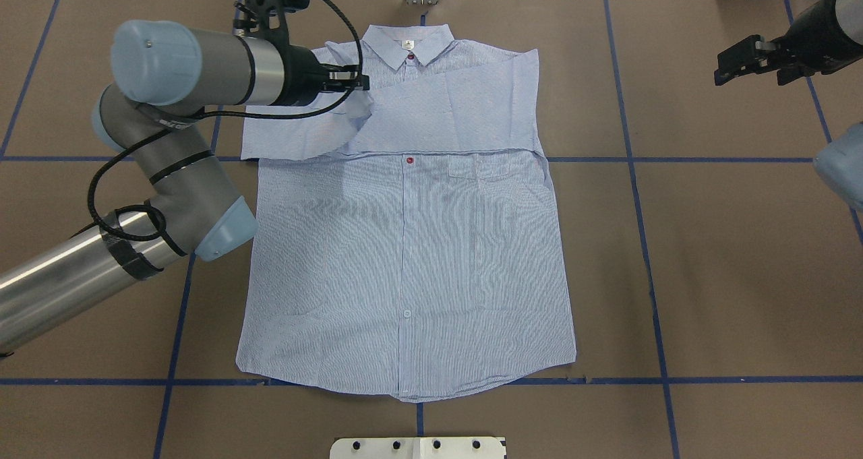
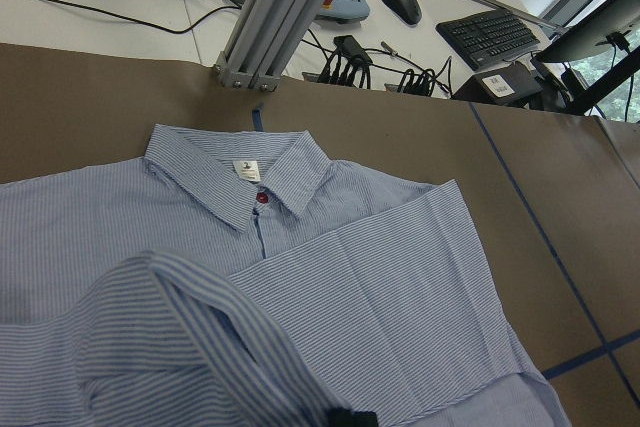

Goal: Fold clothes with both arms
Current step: 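Carry the grasped sleeve with the left gripper across the shirt front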

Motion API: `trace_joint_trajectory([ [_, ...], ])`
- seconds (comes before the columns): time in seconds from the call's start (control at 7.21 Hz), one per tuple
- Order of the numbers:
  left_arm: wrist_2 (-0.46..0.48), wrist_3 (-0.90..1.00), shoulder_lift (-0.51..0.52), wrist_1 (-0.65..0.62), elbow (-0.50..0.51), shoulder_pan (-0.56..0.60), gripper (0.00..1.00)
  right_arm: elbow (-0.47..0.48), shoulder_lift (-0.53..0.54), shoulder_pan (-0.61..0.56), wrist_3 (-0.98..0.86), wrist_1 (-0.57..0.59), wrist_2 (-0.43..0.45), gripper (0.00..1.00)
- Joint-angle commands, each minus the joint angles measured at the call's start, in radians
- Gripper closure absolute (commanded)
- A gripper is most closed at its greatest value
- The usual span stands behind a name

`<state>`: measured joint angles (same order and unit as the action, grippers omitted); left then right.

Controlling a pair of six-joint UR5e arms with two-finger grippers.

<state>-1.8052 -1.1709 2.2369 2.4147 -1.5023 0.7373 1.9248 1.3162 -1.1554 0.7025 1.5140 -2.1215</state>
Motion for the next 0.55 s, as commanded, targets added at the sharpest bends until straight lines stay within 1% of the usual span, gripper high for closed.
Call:
trace_joint_trajectory([
  [0.0, 0.079, -0.018, 0.056, -0.051, 0.034, -0.068, 1.0, -0.003, 0.0, 0.0, -0.001, 0.0, 0.0, 0.0],
  [0.14, 0.113, -0.016, 0.067, -0.051, 0.048, -0.1, 1.0, -0.006, 0.0, 0.0, -0.001, 0.0, 0.0, 0.0],
  [0.42, 0.179, -0.016, 0.114, -0.052, 0.114, -0.143, 1.0, -0.01, 0.0, 0.002, -0.003, 0.0, 0.0, 0.0],
])
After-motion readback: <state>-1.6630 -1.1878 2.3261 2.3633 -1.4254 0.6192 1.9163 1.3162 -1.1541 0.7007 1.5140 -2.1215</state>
